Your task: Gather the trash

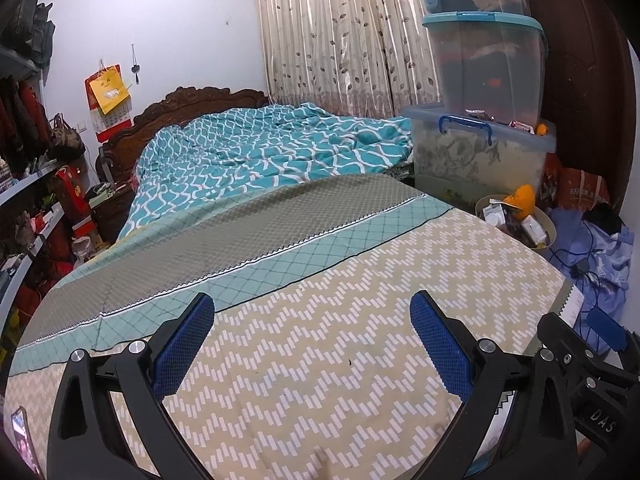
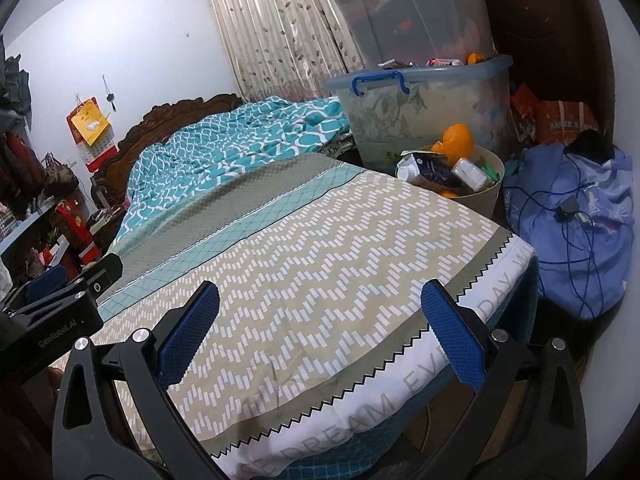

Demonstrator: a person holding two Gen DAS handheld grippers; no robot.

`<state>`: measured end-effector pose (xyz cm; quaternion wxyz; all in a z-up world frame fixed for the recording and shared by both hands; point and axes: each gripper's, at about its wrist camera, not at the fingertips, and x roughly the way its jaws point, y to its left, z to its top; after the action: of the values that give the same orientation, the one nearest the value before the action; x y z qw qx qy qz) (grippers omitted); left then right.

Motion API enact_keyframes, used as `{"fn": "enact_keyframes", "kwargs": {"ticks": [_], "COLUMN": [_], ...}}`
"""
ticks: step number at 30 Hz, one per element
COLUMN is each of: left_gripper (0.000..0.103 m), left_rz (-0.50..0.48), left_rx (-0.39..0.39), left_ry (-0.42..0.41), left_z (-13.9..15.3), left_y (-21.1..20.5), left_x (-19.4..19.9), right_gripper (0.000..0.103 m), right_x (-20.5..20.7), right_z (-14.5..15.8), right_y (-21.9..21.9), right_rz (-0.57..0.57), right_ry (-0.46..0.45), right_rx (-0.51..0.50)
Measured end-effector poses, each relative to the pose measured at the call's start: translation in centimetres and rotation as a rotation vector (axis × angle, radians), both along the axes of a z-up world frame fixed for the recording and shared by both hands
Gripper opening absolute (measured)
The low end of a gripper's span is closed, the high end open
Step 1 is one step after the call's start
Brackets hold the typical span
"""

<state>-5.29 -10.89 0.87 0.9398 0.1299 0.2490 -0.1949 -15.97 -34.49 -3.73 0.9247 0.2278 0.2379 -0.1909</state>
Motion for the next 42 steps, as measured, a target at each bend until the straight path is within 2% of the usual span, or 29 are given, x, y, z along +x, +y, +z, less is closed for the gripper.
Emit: {"fn": "enact_keyframes", "kwargs": {"ticks": [8,22,42], "left_gripper": [0.095,0.095,0.095], "left_rz": [-0.011,-0.044,-0.042], "left_rx": [0.007,-0.058,-0.032], "left_ry": [-0.01,0.0,0.013], "left_z": [-0.2,0.2,-0.1], "left_y": [-0.2,0.9,0.8], "left_x": [-0.4,-0.5,-0.4], "right_gripper": [0.1,0.1,0.1], "right_x": [-0.5,-0.5,-0.8], "right_z": [0.2,0.3,0.5], "right_y": [0.2,0.3,0.1], "right_rz": [-0.006,-0.002,0.002], "right_ry": [-0.019,-0.023,-0.035], "right_rx": [0.002,0.012,0.036]}}
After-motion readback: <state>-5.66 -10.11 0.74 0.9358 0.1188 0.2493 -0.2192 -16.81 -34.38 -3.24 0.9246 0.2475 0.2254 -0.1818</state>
